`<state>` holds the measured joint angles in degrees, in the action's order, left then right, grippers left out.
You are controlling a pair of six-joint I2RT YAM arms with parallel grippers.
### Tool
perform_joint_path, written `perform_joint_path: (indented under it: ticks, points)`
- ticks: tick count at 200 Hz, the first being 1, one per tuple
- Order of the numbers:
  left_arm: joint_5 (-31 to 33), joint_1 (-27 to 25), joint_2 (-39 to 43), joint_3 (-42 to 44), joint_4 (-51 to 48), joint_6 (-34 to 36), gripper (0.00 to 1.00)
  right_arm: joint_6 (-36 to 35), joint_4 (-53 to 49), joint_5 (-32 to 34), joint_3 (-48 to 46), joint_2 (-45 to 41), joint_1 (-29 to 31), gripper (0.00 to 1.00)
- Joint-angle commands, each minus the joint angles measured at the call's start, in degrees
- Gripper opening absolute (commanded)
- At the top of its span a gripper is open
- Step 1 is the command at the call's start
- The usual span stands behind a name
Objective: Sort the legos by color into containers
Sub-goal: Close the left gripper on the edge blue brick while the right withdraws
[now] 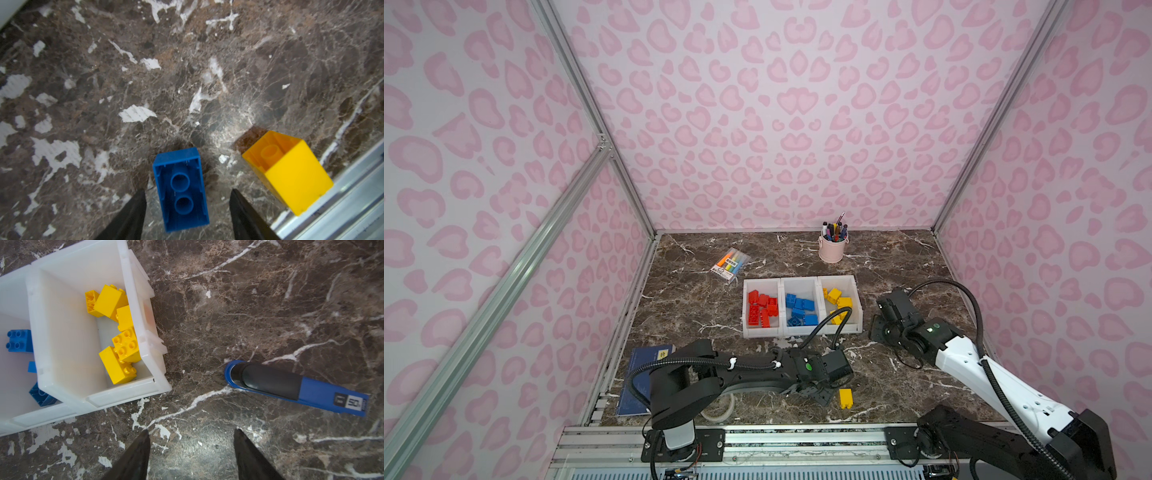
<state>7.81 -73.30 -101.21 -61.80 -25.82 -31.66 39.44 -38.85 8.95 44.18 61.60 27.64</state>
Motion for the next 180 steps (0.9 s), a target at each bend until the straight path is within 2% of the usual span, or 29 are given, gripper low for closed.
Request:
perform_joint_path:
  ticks: [1,46,78,128,180]
  points:
    - [0.88,-0.06,-0.72,-1.04,-1.00,0.54,0.61,0.21,0.32,0.28,-0.70,-0.46,-0.06,0.65]
    - [0.98,-0.09,-2.10,-1.99,-1.30,1.07,0.48,0.46,0.44,0.10,-1.93,-1.61,-0.37,0.64]
    - [1.15,-0.07,-3.09,-2.69,-1.62,1.25,0.47,0.38,0.27,-0.06,-2.49,-2.27,-0.87,0.64]
    - [1.51,-0.06,-3.40,-3.16,-1.87,1.34,0.38,0.21,0.36,-0.41,-2.98,-2.89,-1.36,0.63]
    - [3.08,0.05,-0.75,-4.38,-3.17,1.90,0.38,0.30,0.21,-0.69,-3.06,-3.74,-1.54,0.63]
